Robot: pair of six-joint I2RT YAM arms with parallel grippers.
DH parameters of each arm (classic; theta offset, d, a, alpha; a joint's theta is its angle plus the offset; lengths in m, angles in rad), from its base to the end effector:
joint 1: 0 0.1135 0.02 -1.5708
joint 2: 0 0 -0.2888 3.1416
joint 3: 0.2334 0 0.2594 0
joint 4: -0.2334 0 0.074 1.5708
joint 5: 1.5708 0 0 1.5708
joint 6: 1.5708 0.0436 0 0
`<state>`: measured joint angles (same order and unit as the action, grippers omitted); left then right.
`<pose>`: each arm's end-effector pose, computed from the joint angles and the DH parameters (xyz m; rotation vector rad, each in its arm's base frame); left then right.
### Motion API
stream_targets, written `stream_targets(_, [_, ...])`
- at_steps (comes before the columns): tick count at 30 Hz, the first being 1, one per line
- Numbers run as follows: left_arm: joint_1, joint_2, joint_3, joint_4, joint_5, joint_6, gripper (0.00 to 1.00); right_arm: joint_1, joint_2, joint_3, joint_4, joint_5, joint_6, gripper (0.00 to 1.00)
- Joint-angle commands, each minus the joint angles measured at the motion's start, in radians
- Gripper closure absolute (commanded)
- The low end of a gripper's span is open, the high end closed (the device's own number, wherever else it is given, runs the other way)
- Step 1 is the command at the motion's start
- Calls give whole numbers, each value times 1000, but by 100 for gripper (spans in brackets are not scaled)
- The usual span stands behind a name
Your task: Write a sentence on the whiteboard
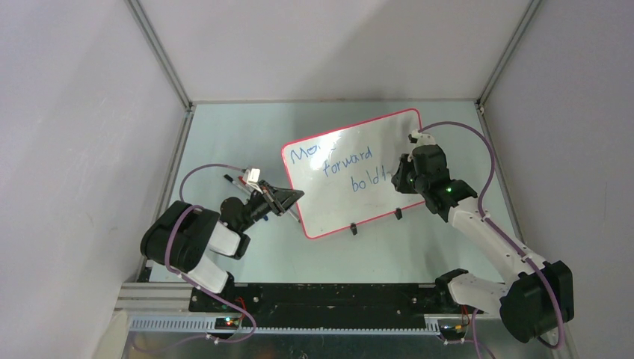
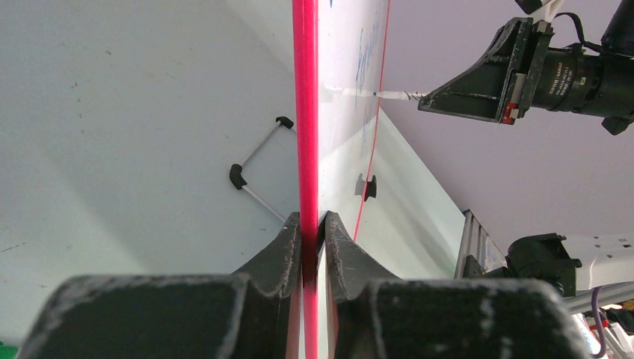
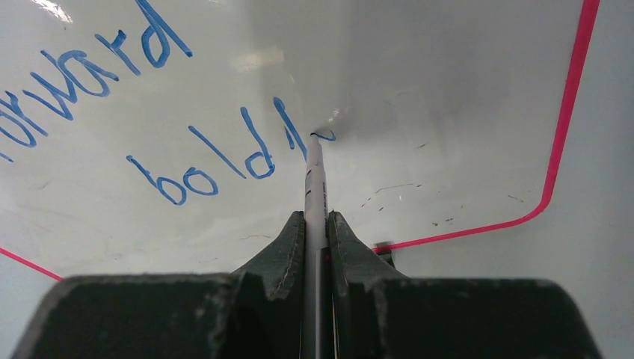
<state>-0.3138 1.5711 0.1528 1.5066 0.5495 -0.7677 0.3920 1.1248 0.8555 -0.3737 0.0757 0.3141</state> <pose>0.2103 -0.0922 0.1718 0.1172 1.6301 -1.2558 0.2311 0.0920 0.2943 -0.0446 2.2285 0.3063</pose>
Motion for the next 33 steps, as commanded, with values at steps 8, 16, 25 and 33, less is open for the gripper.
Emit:
stream_targets(8, [-3,-6,2,24,-26,68,100,-13,19,46,19,24,3,100])
stream_targets(16, [-3,-4,2,24,-26,68,100,-17,22,42,-21,39,7,100])
stream_targets(25, [-3,-5,1,24,-27,68,100,-17,11,24,-23,42,5,100])
stream_targets(33, [-3,-6,3,24,-26,68,100,-41,29,36,-3,37,13,100])
